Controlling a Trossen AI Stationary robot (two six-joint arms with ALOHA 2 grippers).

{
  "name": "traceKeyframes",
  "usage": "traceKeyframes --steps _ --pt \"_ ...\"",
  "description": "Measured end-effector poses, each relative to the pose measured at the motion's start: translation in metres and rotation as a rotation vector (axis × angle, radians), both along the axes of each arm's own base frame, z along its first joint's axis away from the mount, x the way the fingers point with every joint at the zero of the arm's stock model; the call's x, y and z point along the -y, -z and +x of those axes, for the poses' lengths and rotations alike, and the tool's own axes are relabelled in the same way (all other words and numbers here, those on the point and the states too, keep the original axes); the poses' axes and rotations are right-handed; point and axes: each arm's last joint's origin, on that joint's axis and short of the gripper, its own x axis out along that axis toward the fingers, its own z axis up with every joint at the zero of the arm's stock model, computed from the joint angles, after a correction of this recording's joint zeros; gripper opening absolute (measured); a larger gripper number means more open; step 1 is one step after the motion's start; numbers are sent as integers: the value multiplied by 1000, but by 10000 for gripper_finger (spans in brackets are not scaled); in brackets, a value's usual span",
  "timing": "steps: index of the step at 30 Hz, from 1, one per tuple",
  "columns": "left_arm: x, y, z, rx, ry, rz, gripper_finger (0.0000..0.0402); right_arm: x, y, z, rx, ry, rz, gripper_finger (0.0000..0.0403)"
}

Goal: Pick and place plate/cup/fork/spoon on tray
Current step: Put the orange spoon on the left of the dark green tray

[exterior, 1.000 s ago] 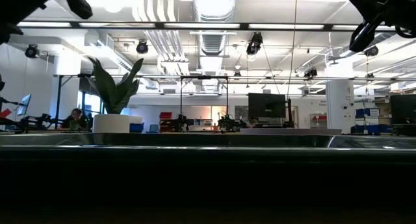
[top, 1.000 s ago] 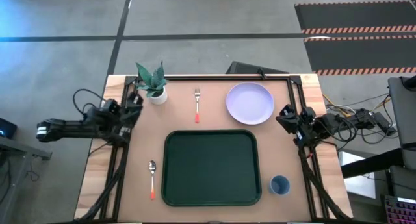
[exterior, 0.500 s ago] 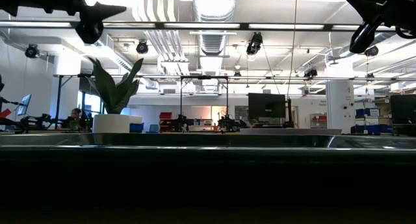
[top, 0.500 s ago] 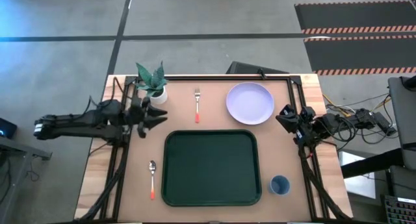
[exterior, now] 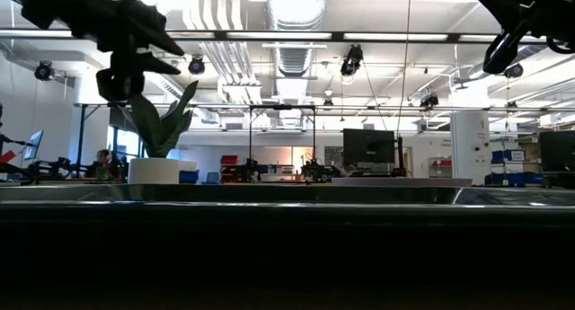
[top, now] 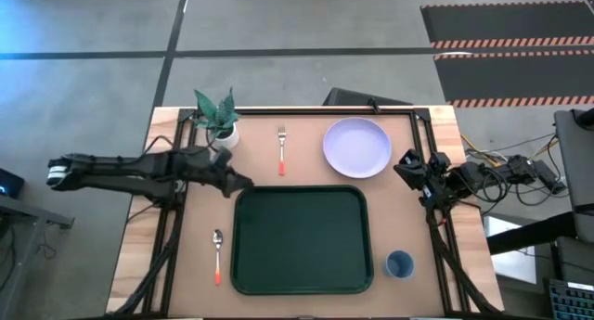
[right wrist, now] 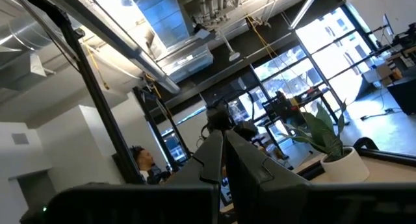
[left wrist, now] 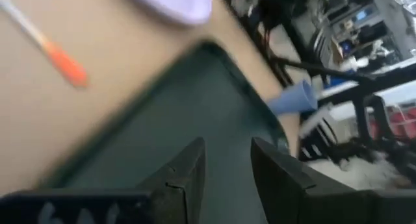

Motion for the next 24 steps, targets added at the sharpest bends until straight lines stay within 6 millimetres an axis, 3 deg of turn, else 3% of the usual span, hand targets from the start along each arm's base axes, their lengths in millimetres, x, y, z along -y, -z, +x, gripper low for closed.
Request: traceKeyframes --steps 5,11,18,24 --pt "11 3 10 -62 57 -80 104 0 0 0 1 -2 -2 9" --pt "30 -22 21 -202 83 -48 104 0 0 0 0 -3 -2 9" --pt "60 -56 12 -701 25 -68 104 0 -3 -1 6 -3 -1 9" --pt "94 -56 16 -1010 -141 -117 104 1 -15 -3 17 9 -31 9"
